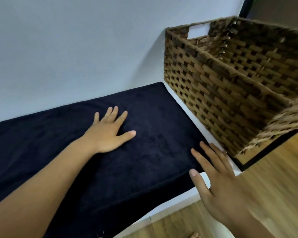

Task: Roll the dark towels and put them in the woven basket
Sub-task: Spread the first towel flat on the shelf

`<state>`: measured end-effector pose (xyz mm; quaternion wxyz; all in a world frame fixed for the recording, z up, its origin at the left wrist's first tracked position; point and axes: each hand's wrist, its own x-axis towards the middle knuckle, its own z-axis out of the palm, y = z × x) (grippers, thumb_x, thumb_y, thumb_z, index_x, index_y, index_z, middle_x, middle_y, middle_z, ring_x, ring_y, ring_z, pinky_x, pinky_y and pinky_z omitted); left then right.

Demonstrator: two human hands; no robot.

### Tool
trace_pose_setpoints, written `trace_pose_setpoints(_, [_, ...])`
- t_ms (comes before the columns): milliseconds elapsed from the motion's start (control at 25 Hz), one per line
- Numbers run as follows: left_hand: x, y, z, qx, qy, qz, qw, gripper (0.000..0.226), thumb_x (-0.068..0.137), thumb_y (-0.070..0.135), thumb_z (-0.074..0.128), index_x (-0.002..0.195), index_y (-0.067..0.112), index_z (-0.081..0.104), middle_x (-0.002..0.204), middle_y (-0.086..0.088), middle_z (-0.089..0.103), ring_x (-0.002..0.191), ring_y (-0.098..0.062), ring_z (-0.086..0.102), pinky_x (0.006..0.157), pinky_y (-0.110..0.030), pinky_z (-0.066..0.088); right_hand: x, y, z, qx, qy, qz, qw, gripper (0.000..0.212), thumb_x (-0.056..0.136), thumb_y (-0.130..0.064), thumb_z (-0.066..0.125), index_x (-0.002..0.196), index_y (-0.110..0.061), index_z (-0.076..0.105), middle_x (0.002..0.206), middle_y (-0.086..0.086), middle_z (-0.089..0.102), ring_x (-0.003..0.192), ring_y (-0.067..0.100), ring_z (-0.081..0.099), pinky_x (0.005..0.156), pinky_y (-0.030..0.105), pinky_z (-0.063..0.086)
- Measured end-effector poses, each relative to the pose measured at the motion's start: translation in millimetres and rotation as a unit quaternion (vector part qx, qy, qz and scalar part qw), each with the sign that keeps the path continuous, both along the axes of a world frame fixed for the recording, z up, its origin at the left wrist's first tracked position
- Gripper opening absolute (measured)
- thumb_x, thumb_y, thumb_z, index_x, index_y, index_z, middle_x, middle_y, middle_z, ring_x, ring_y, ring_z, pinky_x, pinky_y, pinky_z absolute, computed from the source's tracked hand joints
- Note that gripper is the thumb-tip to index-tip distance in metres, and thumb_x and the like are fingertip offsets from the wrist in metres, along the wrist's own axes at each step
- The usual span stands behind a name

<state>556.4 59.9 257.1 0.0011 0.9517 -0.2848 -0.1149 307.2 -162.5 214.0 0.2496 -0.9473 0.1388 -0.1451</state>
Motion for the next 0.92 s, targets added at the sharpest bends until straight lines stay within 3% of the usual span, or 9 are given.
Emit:
trace_pose_setpoints(80, [-6, -56, -8, -0.002, -0.017, -0.042, 0.999, 0.092, 0.082, 0.078, 0.009, 0.155, 0.024, -0.007, 0.162, -0.005, -0.016, 0.148, -0.022, -0.019, 0.119, -0.051, -0.01, -2, 5, 16, 0.214, -0.068, -0.066, 0.972, 0.034, 0.095, -0.059, 0.042, 0.117, -0.045, 0.064, 0.14, -0.027, 0.048, 0.136, -0.01, 0.031, 0.107, 0.028, 0.035])
trace_pose_setpoints(160, [4, -98, -9, -0.017, -0.01, -0.05, 0.999, 0.087, 0.087, 0.076, 0.011, 0.155, 0.025, -0.005, 0.162, -0.006, -0.014, 0.148, -0.025, -0.019, 0.118, -0.053, -0.011, 0, 3, 28, 0.343, -0.144, -0.184, 0.91, 0.01, 0.092, -0.039, 0.06, 0.1, -0.04, 0.066, 0.117, -0.02, 0.063, 0.109, -0.012, 0.054, 0.084, 0.021, 0.046])
trace_pose_setpoints(240, [17, -126, -8, -0.03, -0.009, -0.053, 0.998, 0.084, 0.089, 0.075, 0.014, 0.155, 0.027, -0.001, 0.163, -0.004, -0.011, 0.148, -0.024, -0.017, 0.117, -0.056, -0.011, 10, 5, 30, 0.396, -0.157, -0.268, 0.864, 0.024, 0.083, -0.028, 0.075, 0.097, -0.039, 0.058, 0.103, -0.012, 0.063, 0.095, 0.001, 0.062, 0.072, 0.027, 0.051])
trace_pose_setpoints(440, [29, -145, -16, -0.005, -0.029, -0.05, 0.998, 0.081, 0.078, 0.086, 0.01, 0.149, 0.051, -0.004, 0.163, -0.003, -0.012, 0.148, -0.034, -0.016, 0.114, -0.063, -0.01, 20, 9, 12, 0.635, -0.092, -0.326, 0.695, 0.046, 0.076, -0.024, 0.083, 0.112, -0.021, 0.055, 0.11, 0.007, 0.062, 0.079, 0.02, 0.07, 0.082, 0.046, 0.059])
trace_pose_setpoints(480, [29, -145, -15, -0.003, -0.026, -0.049, 0.998, 0.08, 0.076, 0.088, 0.011, 0.147, 0.055, -0.005, 0.163, -0.002, -0.013, 0.147, -0.037, -0.018, 0.113, -0.064, -0.011, 20, 8, 13, 0.646, -0.083, -0.325, 0.686, 0.046, 0.075, -0.024, 0.083, 0.113, -0.017, 0.058, 0.108, 0.007, 0.066, 0.082, 0.022, 0.07, 0.082, 0.045, 0.059])
trace_pose_setpoints(520, [30, -146, -14, -0.003, -0.024, -0.049, 0.999, 0.08, 0.074, 0.089, 0.012, 0.146, 0.057, -0.006, 0.163, 0.0, -0.013, 0.146, -0.038, -0.019, 0.112, -0.065, -0.012, 19, 6, 15, 0.627, -0.084, -0.323, 0.704, 0.039, 0.075, -0.023, 0.083, 0.107, -0.015, 0.063, 0.101, 0.006, 0.071, 0.082, 0.022, 0.071, 0.079, 0.042, 0.059])
trace_pose_setpoints(640, [34, -144, -10, -0.02, 0.002, -0.045, 0.999, 0.083, 0.074, 0.09, 0.016, 0.147, 0.055, -0.004, 0.163, 0.003, -0.013, 0.146, -0.034, -0.02, 0.114, -0.061, -0.014, 21, 7, 26, 0.448, -0.118, -0.304, 0.832, 0.012, 0.078, -0.021, 0.081, 0.082, -0.023, 0.069, 0.071, -0.007, 0.068, 0.064, 0.012, 0.063, 0.061, 0.027, 0.051])
trace_pose_setpoints(760, [40, -148, -8, -0.054, 0.027, -0.015, 0.998, 0.079, 0.086, 0.078, 0.015, 0.153, 0.04, -0.002, 0.163, 0.005, -0.011, 0.148, -0.026, -0.019, 0.116, -0.055, -0.014, 21, 11, 25, 0.254, -0.153, -0.198, 0.934, 0.019, 0.082, -0.013, 0.074, 0.092, -0.03, 0.075, 0.076, -0.016, 0.06, 0.07, 0.007, 0.058, 0.057, 0.013, 0.043])
trace_pose_setpoints(920, [47, -154, -3, -0.13, 0.071, 0.035, 0.988, 0.063, 0.099, 0.058, 0.009, 0.155, 0.028, 0.011, 0.164, 0.004, -0.002, 0.149, -0.019, -0.013, 0.117, -0.051, -0.015, 17, 6, 8, -0.078, -0.209, -0.02, 0.975, 0.03, 0.082, -0.006, 0.057, 0.102, -0.015, 0.077, 0.094, -0.002, 0.055, 0.066, 0.005, 0.049, 0.048, 0.016, 0.036])
